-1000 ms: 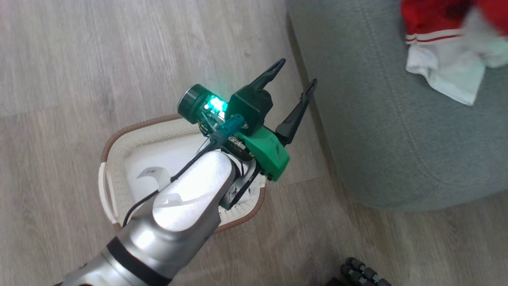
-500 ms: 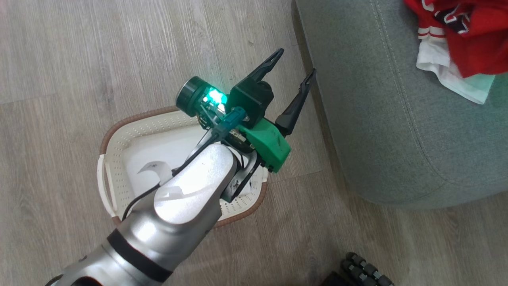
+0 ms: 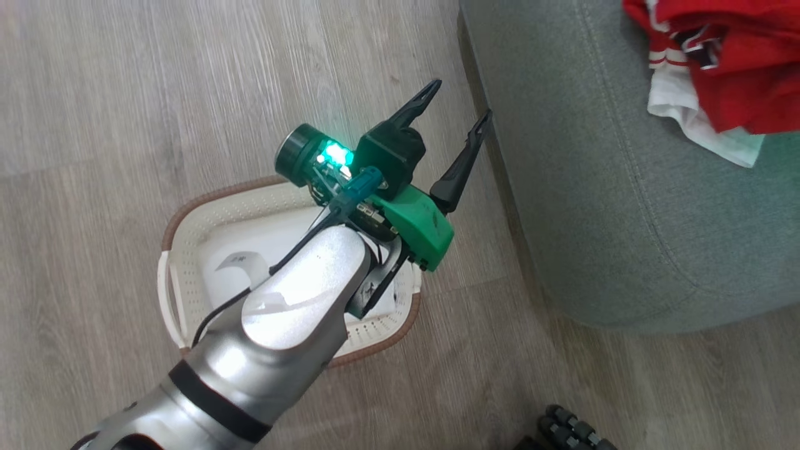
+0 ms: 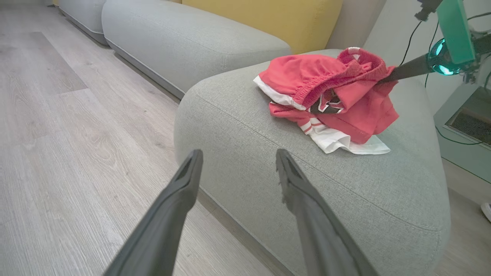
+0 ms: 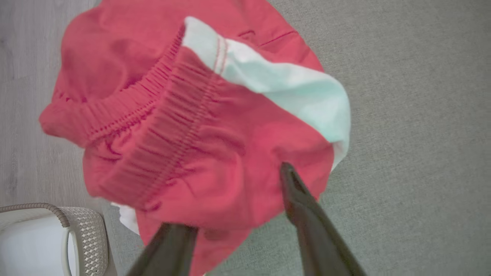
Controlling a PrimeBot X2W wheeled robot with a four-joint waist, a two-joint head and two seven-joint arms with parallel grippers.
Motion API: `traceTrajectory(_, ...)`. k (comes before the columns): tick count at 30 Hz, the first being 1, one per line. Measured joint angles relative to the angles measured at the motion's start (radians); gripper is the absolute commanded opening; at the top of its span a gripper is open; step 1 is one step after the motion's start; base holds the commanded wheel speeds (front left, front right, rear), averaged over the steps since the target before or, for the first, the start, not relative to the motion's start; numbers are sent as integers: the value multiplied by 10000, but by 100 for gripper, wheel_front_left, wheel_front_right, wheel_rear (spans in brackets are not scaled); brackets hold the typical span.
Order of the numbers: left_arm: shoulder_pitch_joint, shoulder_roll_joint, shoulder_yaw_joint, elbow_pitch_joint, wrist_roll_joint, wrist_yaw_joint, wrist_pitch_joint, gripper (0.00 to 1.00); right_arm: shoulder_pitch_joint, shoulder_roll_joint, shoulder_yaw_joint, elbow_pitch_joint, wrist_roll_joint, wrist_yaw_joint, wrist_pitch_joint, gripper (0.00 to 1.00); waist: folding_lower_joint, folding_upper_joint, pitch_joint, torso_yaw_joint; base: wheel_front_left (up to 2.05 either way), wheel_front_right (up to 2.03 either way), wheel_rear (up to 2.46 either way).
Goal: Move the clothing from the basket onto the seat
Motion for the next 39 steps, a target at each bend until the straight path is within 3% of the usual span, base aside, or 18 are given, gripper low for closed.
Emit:
traceTrajectory(11,378,27,-44,102,-449,-96,-332,100,4,-86,823,-50,128,0,322,100,0,0,-1044,2,0,0,0)
traceTrajectory(18,1157,276,40,38,-838,-100,-466,100,2,-731,1559,-1243,-98,2,230,100,0,0,-2173,50,0,0,0)
traceTrajectory(26,2154,679,343,-485,-1338,13,-719,100,-6,-986,1973,-2299,-372,2,-901,100,-1,0,-3518,245,0,0,0)
traceTrajectory(39,3452,1891,1168,-1685,-1687,805,-834,100,453,-1664,1827,-3271,-1045,2,-4358,100,-1,1,-4543,1399,0,0,0)
